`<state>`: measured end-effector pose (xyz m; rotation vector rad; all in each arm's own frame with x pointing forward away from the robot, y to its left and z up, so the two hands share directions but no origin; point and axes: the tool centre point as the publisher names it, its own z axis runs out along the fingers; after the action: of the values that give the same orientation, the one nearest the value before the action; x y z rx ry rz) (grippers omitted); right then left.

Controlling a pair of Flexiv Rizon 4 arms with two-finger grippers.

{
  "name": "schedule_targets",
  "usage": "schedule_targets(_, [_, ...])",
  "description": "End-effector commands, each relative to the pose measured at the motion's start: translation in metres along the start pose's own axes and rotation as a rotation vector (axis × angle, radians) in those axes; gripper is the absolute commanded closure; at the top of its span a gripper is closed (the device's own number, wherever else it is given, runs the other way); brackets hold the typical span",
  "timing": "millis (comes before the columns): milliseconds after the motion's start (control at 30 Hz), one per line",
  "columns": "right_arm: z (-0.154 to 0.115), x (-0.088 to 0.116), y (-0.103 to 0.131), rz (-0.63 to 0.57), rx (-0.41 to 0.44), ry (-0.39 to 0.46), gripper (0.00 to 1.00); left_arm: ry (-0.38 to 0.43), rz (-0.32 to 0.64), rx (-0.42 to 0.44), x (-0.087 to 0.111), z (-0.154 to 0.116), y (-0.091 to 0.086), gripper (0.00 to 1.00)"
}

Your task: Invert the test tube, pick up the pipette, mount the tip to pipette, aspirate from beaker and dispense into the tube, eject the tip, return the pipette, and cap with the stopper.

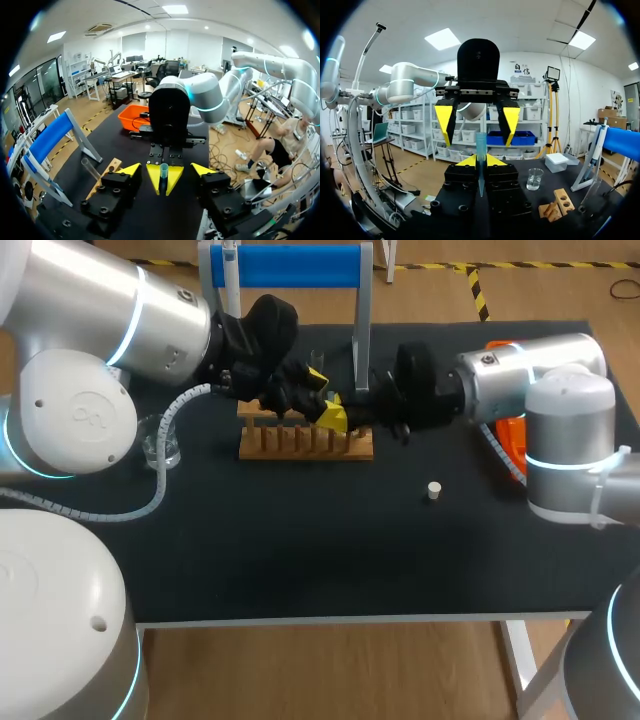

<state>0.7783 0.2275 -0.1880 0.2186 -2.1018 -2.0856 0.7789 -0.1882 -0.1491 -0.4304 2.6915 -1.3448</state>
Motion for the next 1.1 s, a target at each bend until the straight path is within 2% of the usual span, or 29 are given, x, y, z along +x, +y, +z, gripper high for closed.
schedule_targets(33, [-0.021, 0.013, -0.003, -0.004, -0.005, -0.007, 1.00, -0.001, -0.002, -0.006, 0.001, 0.000, -0.001, 0.00])
schedule_targets(700, [-0.129, 0.067, -0.028, -0.019, -0.018, -0.075, 1.00, -0.001, -0.002, -0.006, 0.001, 0.000, -0.001, 0.00])
schedule_targets(1100, [-0.173, 0.079, -0.048, -0.021, -0.059, -0.106, 1.00, -0.001, -0.002, -0.006, 0.001, 0.000, -0.001, 0.00])
